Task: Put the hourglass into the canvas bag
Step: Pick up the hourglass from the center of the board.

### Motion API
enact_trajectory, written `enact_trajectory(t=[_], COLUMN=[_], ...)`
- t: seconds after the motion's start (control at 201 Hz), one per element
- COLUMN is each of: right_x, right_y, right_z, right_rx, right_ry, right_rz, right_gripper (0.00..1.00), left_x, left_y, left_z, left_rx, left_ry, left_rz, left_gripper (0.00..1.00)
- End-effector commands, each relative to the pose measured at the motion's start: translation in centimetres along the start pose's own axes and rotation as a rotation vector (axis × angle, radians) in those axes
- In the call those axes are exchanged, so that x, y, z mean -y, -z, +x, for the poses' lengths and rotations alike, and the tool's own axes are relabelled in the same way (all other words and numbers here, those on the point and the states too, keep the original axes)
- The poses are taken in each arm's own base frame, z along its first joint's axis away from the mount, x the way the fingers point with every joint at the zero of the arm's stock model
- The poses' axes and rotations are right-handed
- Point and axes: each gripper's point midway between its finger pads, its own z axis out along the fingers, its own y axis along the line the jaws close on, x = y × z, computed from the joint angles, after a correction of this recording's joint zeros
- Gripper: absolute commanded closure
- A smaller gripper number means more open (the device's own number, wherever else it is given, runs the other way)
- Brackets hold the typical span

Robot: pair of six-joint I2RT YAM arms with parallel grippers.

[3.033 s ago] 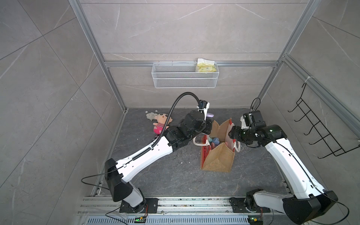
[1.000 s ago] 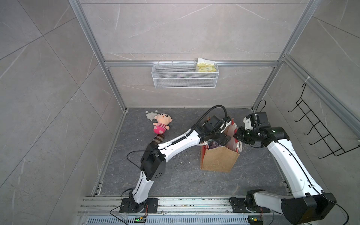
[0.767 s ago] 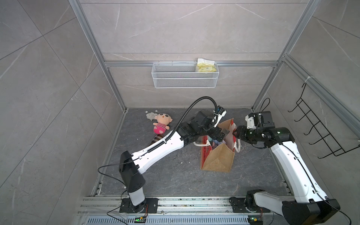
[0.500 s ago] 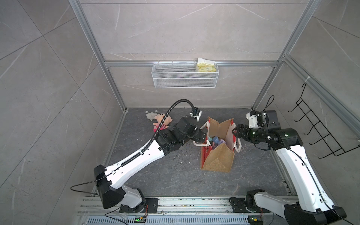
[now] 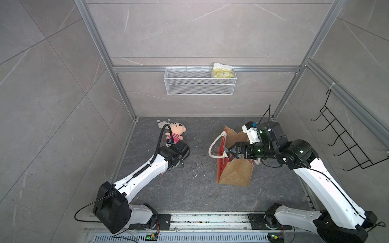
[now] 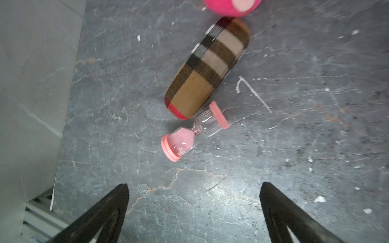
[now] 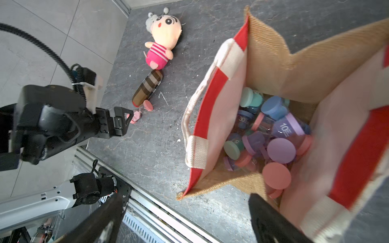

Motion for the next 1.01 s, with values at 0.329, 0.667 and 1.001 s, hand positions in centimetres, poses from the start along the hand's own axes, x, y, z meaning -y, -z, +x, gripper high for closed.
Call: enact_trajectory(t=[0.329, 0.667, 1.001], right_x=[-3.9, -3.2, -2.8], right_y=[-2.7, -2.6, -2.5], right_z=[-0.5, -0.6, -0.9], right_rx=[0.013, 0.017, 0.027], right_ry=[0.044, 0.042, 0.045], right_rz=[-0.048, -0.006, 0.023], right_gripper=[0.00, 0.01, 0.01], left_x=[0.3, 1.0, 1.8], left_y=[-6.3, -9.7, -10.1], left_z=[0.2, 0.6, 2.7], left_rx=[-0.133, -0.208, -0.312], left_ry=[0.105, 0.021, 0.034], left_rz=[0.137, 0.156, 0.195], left_gripper=[0.00, 0.00, 0.00])
